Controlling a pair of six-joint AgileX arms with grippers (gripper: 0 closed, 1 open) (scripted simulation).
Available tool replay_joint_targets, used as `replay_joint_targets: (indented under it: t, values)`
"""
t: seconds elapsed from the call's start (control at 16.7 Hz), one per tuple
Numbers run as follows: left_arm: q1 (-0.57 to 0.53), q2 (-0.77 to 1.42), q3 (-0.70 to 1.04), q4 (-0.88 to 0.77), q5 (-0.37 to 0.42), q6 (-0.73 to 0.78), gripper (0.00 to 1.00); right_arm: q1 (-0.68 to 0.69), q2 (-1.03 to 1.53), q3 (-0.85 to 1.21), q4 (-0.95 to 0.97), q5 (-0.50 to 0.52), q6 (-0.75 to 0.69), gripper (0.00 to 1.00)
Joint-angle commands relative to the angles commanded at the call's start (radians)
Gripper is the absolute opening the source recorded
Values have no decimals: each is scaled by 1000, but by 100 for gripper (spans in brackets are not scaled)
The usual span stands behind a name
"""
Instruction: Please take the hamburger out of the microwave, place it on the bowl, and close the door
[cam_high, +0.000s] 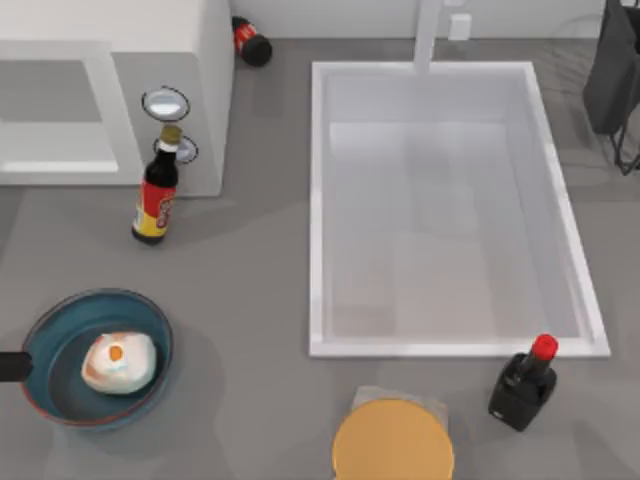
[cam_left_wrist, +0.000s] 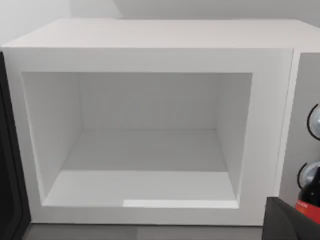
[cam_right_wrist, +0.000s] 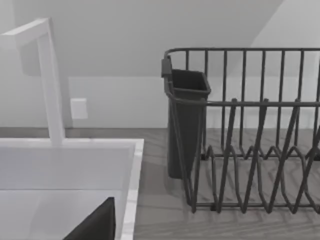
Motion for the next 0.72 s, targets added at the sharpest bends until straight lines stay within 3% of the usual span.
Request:
replay_joint_targets:
  t: [0.42,0.72]
  values:
    - [124,229,34,191,125,4,0,0,0,0,0,0,0,100]
    - [131,243,32,204,133,4,0,0,0,0,0,0,0,100]
